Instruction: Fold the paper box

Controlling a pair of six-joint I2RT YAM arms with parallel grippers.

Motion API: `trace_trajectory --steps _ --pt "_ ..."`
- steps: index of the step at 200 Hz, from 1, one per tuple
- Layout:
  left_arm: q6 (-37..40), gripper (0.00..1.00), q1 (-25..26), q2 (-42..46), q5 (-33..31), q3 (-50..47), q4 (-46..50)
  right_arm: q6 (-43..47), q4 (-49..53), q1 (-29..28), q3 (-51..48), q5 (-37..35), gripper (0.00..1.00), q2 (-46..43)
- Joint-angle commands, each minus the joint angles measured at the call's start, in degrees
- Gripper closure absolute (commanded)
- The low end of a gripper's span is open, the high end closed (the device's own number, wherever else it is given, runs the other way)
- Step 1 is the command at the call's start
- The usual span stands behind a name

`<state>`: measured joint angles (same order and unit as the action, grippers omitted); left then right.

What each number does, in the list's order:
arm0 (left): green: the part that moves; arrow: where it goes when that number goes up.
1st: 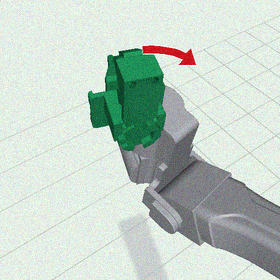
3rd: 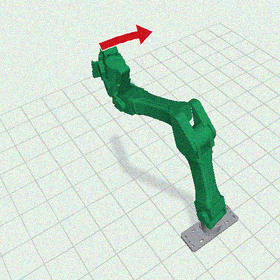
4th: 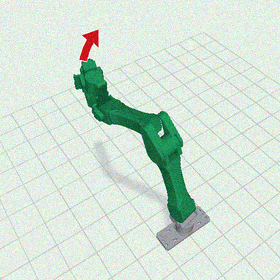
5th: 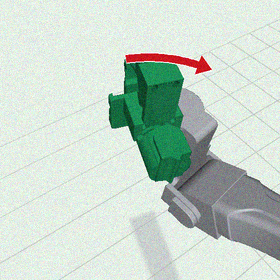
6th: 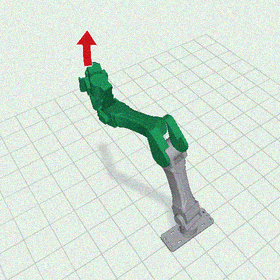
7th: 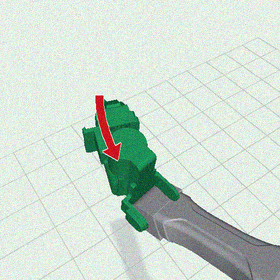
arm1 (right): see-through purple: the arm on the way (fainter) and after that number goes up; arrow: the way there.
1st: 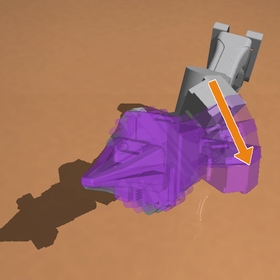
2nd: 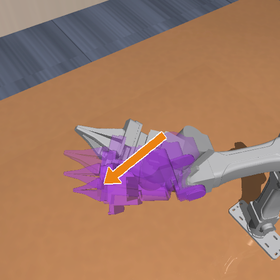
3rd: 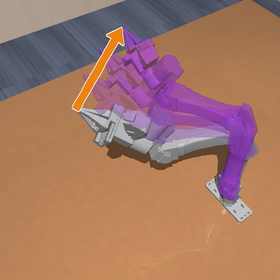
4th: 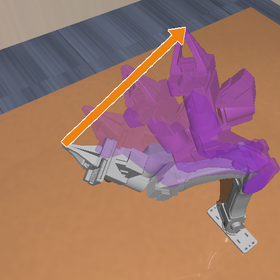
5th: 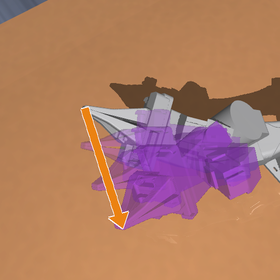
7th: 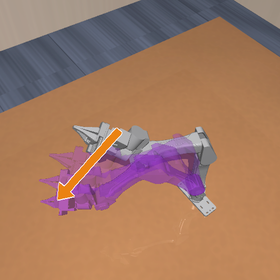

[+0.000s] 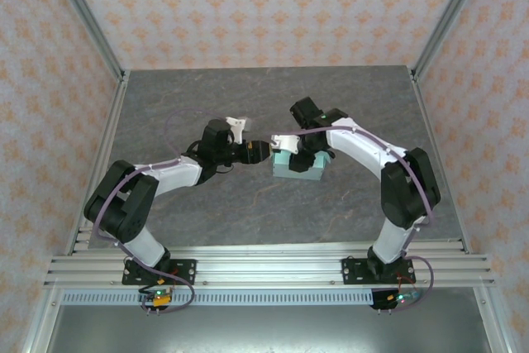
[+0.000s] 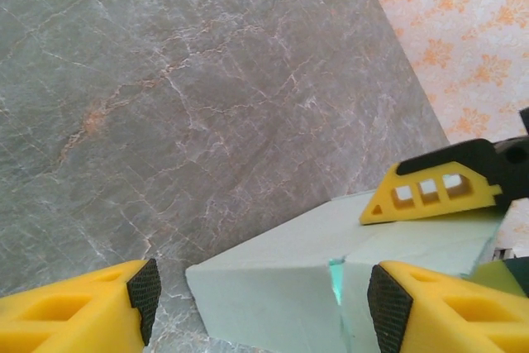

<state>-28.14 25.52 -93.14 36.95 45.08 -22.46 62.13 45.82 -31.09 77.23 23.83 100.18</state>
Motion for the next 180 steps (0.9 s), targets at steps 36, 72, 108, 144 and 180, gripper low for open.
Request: trace_trajectory --steps 36,72,108,144,180 --pt "-0.4 0.30 1.8 -0.3 1.2 -1.6 -2.9 -1.7 0.3 1.3 1.5 3.0 0.49 1.8" --pt "-0.2 0.31 1.8 -1.9 0.2 -1.2 -2.2 -0.8 -2.9 1.2 -0.6 3.4 0.44 -0.9" --pt "-0.7 0.31 2.1 -4.4 0.4 0.1 -2.2 0.8 -4.8 0.8 -1.8 4.0 0.34 -2.8" --pt "-1.9 0.31 2.1 -5.3 0.6 0.3 -3.2 2.4 -3.6 0.7 -0.9 4.7 0.34 -2.7" --pt "-1.4 0.31 2.0 -4.4 0.4 0.3 -1.9 4.9 -4.0 -0.3 -2.2 2.8 0.35 -3.1"
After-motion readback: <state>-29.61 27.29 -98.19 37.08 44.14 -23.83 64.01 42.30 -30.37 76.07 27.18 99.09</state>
